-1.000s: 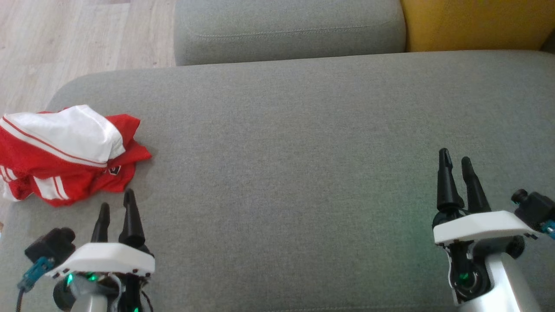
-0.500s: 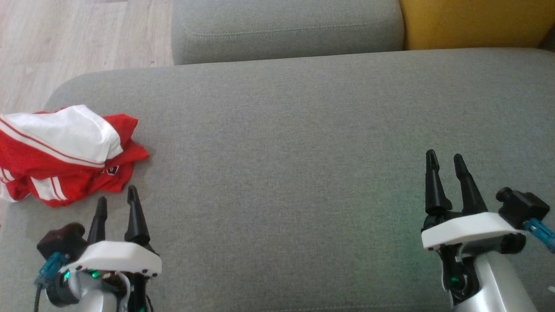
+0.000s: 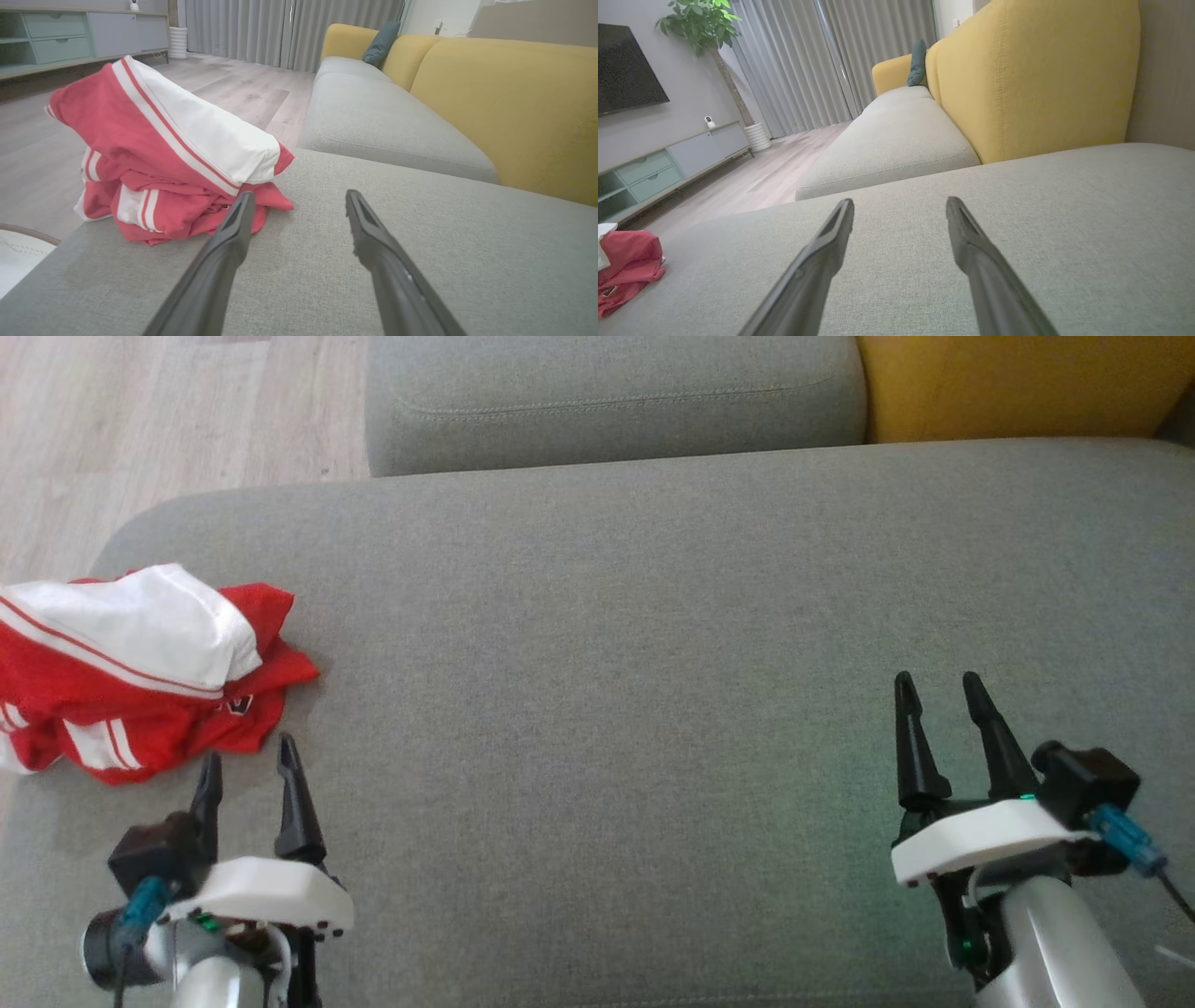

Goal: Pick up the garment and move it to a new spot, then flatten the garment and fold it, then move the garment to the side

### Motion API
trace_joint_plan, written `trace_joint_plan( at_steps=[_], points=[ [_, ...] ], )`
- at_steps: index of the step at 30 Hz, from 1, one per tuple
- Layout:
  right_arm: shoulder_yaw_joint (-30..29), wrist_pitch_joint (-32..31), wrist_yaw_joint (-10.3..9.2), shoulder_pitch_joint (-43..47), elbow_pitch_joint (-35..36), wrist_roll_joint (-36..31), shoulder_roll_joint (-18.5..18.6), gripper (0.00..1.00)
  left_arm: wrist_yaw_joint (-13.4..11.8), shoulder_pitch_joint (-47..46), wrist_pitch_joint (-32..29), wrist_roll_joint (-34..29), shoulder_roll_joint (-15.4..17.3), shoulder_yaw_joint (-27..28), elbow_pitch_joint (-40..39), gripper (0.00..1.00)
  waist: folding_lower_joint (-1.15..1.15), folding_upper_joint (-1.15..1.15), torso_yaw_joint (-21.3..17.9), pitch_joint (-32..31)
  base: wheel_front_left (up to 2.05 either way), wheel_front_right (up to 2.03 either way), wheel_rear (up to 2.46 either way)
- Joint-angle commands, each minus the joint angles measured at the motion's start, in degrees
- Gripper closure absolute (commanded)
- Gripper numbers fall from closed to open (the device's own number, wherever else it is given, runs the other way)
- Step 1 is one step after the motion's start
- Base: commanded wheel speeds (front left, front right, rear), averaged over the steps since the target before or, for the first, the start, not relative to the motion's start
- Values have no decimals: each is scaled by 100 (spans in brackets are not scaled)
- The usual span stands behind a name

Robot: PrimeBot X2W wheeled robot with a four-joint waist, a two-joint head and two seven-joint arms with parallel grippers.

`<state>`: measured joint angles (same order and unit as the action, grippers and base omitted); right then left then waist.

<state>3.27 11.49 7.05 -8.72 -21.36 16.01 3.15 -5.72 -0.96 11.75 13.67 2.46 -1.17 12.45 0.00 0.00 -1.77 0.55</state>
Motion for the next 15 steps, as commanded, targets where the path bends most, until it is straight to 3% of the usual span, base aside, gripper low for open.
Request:
trace_joint_plan(
  at_steps=[1,15],
  points=[
    [125,113,39,-314,130,-213,26,0,-58,-314,89,-208,100,138,-175,0,0,0,0,-8,0,0,0],
    [2,351,44,-408,154,-1205,-17,0,-216,-311,325,-1136,86,203,-274,0,0,0,-75,-41,0,0,0]
  ],
)
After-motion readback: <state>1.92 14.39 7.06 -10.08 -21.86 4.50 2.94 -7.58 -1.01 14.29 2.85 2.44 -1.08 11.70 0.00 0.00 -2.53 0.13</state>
